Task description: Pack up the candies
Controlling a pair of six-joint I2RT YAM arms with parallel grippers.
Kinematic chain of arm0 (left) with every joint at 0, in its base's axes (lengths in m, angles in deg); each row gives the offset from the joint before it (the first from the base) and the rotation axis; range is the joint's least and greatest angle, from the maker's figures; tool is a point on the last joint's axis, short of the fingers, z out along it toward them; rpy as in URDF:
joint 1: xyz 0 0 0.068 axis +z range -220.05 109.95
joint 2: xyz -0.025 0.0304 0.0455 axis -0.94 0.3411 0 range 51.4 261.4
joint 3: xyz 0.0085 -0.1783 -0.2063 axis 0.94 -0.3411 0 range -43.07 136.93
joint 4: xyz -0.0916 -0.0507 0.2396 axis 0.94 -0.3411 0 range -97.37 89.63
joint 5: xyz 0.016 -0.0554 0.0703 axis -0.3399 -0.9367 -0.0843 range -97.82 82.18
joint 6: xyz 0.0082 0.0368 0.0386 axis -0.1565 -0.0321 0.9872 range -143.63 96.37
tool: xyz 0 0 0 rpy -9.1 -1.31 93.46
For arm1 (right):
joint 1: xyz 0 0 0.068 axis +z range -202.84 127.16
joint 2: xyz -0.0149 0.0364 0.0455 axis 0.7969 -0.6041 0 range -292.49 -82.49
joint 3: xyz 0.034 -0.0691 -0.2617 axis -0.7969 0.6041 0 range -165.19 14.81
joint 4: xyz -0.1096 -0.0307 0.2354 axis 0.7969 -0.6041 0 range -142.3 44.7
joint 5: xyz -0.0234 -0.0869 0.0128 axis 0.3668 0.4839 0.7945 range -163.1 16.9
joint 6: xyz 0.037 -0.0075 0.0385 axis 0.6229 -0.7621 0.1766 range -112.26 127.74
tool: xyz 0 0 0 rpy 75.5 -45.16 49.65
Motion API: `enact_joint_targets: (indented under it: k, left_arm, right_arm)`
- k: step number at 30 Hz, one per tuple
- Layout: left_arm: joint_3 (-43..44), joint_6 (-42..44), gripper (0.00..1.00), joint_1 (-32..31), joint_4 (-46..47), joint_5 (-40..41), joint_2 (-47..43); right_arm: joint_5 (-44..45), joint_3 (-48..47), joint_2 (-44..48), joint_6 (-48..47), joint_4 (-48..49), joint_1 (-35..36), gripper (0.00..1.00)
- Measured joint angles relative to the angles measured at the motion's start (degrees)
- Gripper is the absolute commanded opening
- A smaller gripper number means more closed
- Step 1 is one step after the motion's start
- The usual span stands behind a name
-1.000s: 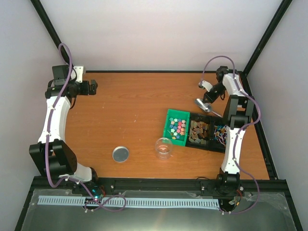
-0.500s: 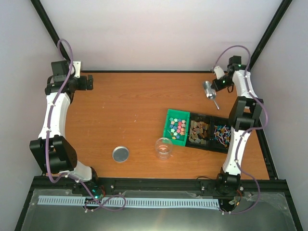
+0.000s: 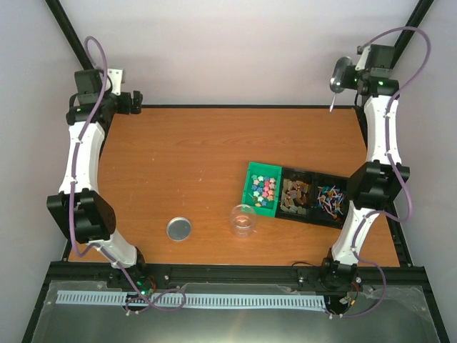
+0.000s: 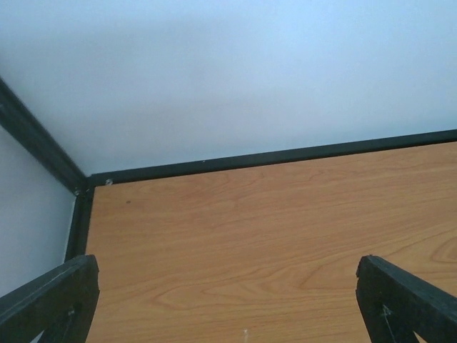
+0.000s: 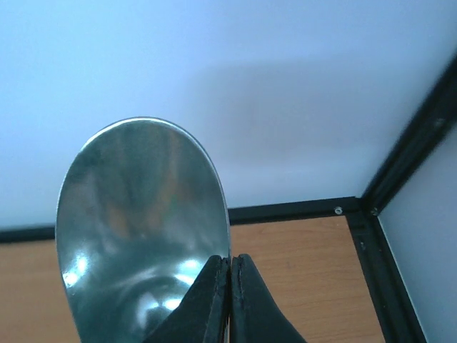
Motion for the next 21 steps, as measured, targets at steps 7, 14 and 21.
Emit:
enact_joint_targets:
  k: [7,14,21]
  left_arm:
    - [1.6,1.0,1.0,-4.9,0.3,-2.8,0.3]
    - [0.1,3.5,1.0,-14.1,5.3,-5.2,0.0]
    - [-5.9,5.8,1.0,-28.1,13.6,-6.8,-0.8]
  right_arm:
    - [7.5,0.3,3.0,20.2,0.7,0.1,0.03]
    - [4.1,6.7,6.5,37.4,-2.5,0.5,0.03]
    - [-1.7,22.1,10.8,50.1,-6.4,2.1,0.03]
